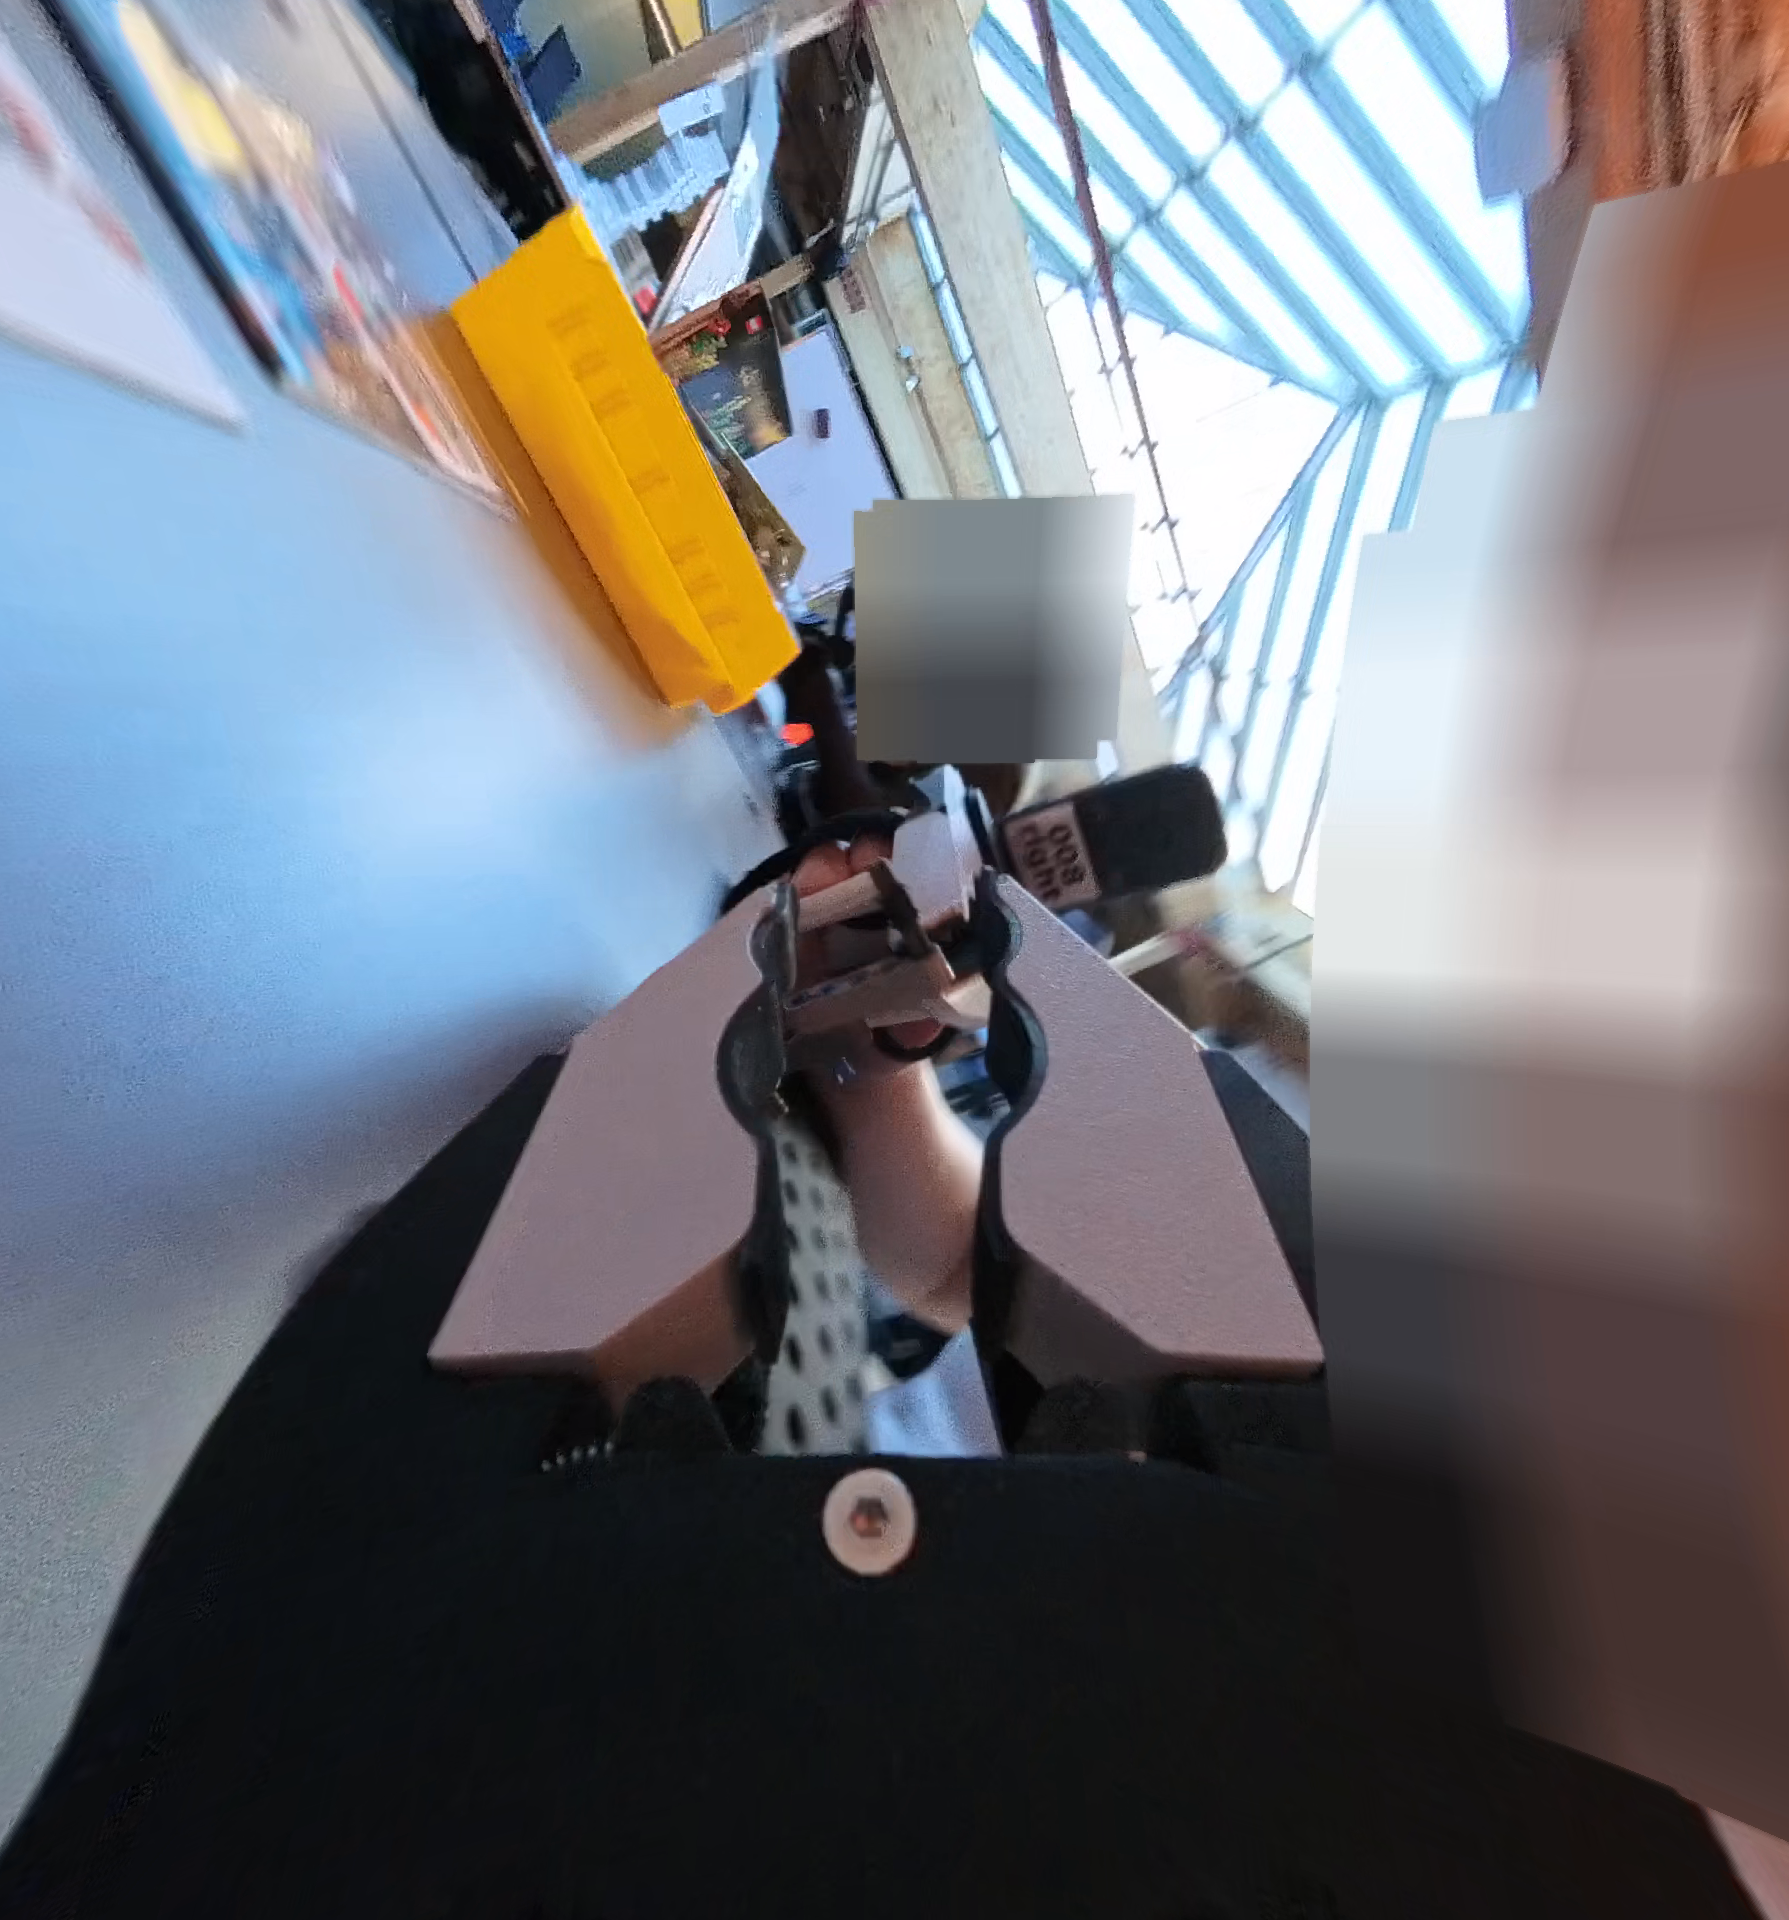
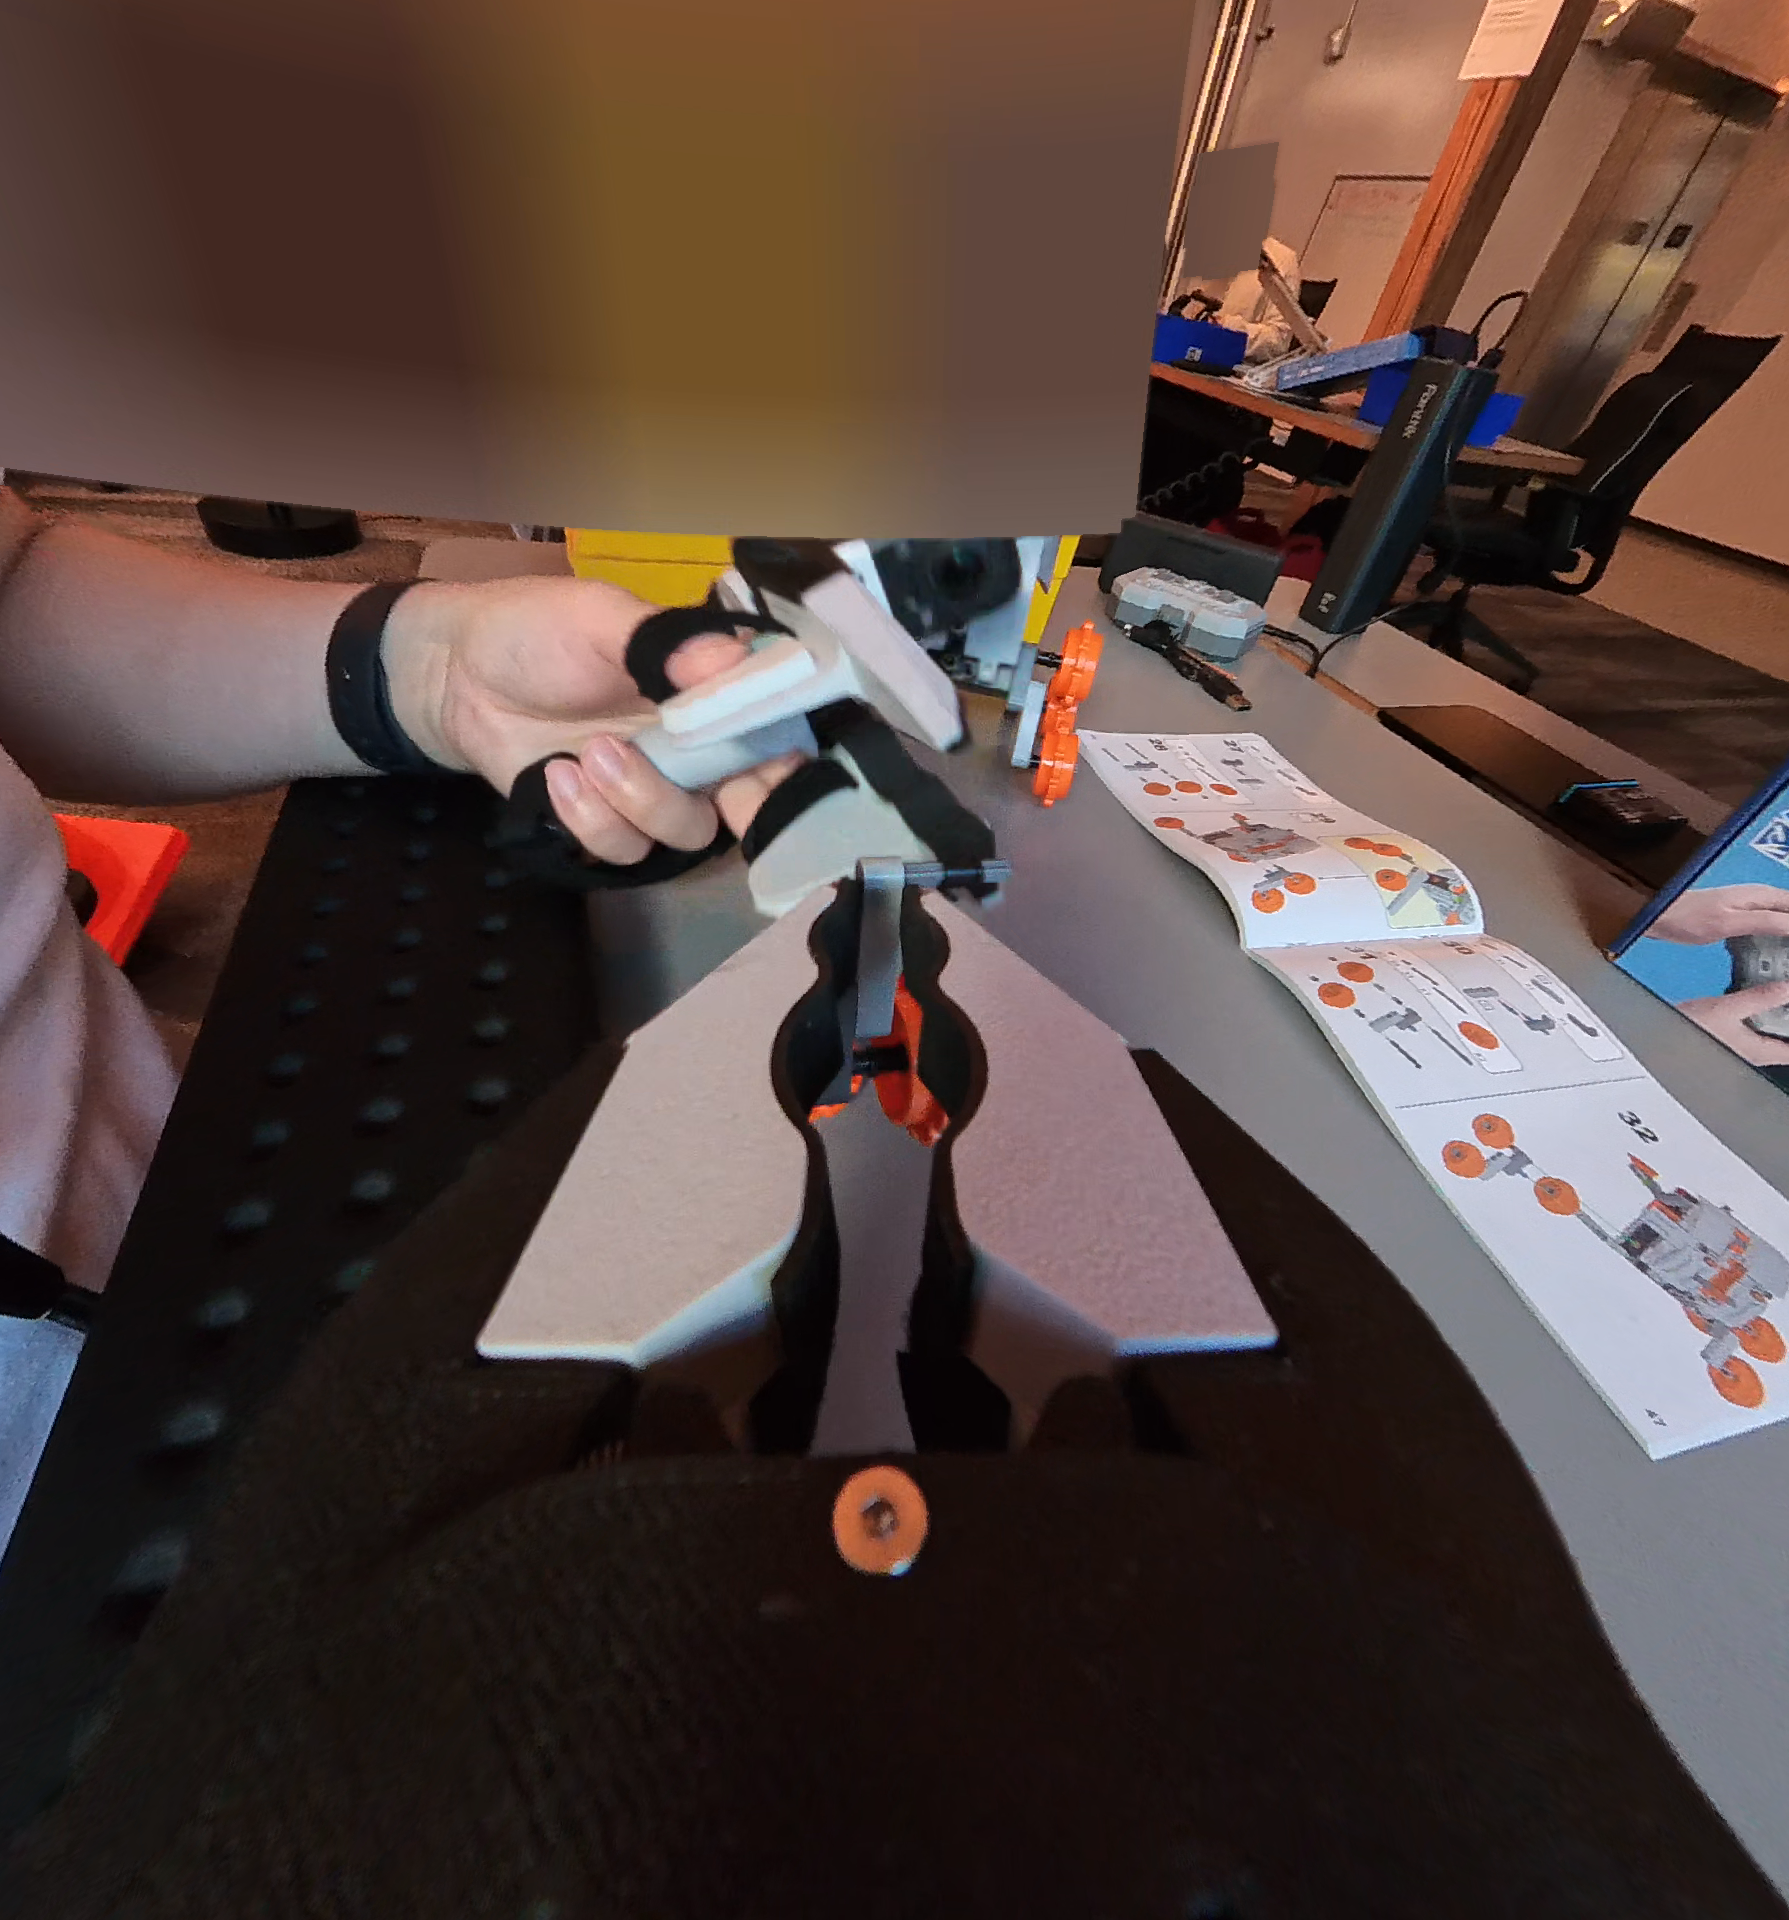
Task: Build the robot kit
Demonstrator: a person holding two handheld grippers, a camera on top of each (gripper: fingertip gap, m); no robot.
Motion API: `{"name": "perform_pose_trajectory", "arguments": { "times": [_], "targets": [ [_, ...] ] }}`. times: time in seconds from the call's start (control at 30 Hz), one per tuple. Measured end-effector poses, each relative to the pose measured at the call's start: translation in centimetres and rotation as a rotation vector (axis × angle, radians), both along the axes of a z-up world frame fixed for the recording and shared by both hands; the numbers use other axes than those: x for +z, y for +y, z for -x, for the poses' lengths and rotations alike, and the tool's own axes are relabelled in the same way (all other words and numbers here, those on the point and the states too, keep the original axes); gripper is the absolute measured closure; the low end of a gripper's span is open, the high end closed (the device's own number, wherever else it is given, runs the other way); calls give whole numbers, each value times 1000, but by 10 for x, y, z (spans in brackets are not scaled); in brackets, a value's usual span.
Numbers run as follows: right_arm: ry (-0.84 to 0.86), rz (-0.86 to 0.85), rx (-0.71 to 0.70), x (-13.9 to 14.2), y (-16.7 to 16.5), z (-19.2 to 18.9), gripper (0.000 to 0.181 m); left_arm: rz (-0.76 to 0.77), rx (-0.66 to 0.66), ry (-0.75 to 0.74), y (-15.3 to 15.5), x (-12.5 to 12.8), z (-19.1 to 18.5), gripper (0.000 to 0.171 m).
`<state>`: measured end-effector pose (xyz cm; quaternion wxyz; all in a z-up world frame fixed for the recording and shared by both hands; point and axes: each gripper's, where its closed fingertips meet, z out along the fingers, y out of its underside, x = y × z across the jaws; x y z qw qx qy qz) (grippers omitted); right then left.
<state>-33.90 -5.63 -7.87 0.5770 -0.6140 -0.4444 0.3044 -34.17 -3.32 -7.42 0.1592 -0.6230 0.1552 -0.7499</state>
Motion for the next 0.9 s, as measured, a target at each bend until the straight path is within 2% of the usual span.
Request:
{"name": "perform_pose_trajectory", "arguments": {
  "times": [0.1,0.17,0.27,0.53,0.63,0.77,0.9],
  "targets": [
    [-3,-18,-7,2,0,-2,175,-479,26,171,-15,4,2,139],
    [0,-23,1,3,-1,-2,175,-778,63,280,-21,3,1,131],
    [0,-17,13,2,-3,-2,175,-1031,101,365,-27,0,-2,135],
    [-26,-59,70,1,-14,4,175,-1102,78,332,-36,3,-2,146],
    [-25,-71,90,2,-17,6,175,-1123,58,332,-40,1,-4,141],
    [-43,-81,101,0,-19,9,175,-1146,58,347,-40,-2,-3,149],
    [-71,-89,104,-4,-20,9,175,-1155,39,359,-40,-6,-3,148]
  ]
}}
